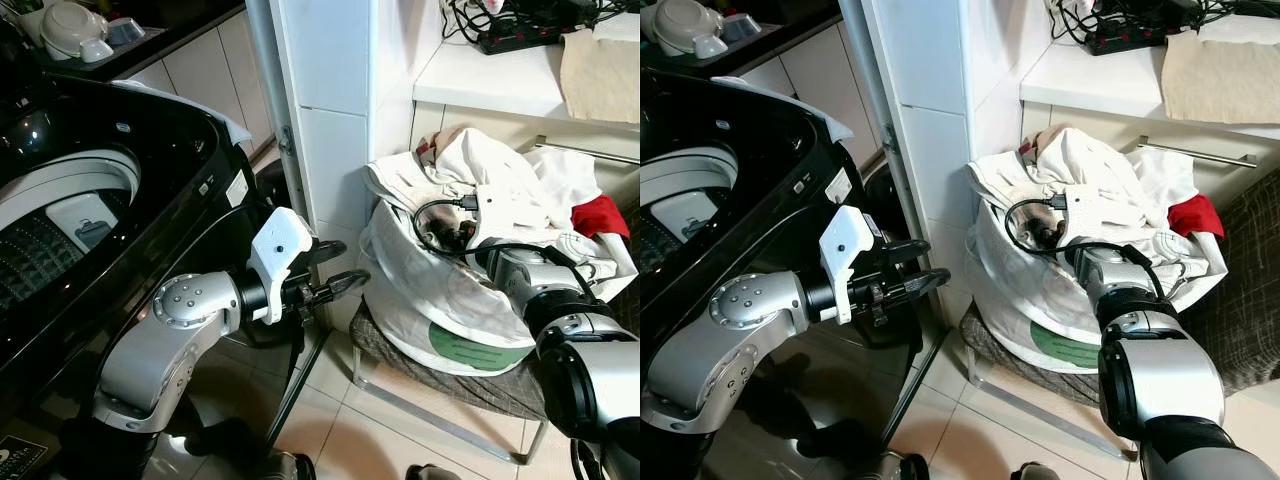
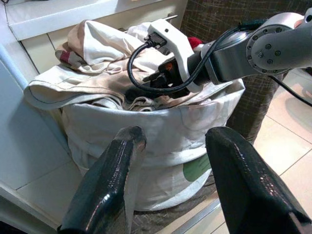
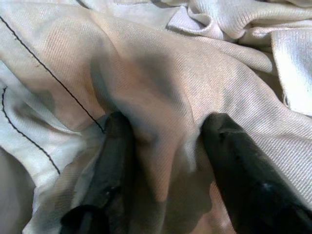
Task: Clothes washing
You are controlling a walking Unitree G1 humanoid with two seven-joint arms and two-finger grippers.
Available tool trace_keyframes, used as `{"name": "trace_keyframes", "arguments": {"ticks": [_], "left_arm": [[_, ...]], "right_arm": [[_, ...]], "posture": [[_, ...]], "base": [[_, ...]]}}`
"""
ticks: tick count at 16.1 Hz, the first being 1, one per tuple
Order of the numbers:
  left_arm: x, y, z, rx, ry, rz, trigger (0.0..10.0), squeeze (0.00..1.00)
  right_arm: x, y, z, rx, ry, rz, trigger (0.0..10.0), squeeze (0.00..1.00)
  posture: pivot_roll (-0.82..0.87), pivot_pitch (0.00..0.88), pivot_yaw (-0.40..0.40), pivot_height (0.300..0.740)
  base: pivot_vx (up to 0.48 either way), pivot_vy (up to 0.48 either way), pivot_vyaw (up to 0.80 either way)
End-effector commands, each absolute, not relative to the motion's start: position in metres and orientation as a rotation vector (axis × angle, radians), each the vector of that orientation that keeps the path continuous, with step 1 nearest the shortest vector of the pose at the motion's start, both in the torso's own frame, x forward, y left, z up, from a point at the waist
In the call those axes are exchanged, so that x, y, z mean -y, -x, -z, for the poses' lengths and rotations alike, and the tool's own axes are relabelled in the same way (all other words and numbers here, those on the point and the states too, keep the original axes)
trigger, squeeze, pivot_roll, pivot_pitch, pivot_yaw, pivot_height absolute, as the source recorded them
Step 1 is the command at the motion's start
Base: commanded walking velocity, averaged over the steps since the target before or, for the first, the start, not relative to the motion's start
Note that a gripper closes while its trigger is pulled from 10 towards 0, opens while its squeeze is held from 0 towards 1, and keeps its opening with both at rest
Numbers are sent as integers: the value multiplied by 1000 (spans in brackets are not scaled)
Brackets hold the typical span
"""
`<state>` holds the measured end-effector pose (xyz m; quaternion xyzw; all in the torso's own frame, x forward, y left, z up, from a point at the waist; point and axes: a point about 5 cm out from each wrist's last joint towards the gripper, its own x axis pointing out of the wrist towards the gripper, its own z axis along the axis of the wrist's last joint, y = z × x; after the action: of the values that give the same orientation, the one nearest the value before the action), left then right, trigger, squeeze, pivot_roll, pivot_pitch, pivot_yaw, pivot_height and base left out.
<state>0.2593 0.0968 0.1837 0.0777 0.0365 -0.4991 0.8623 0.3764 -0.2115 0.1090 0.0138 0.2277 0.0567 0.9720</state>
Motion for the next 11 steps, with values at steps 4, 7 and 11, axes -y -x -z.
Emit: {"name": "trace_keyframes", "arguments": {"ticks": [4,7,11], "left_arm": [[-100,-264,-187,-74,-183,1013,10000,0],[-100,-267,-187,-70,-187,1001,10000,0],[-98,-271,-188,-47,-178,983,10000,0]], "right_arm": [[220,-375,-109,-478,-47,-69,0,0],[223,-377,-114,-455,-49,-66,0,0],[229,-380,-125,-407,-69,-76,0,0]], "posture": [[45,96,141,740],[38,89,140,740],[17,71,141,740]], "base": [[0,0,0],[0,0,0],[0,0,0]]}}
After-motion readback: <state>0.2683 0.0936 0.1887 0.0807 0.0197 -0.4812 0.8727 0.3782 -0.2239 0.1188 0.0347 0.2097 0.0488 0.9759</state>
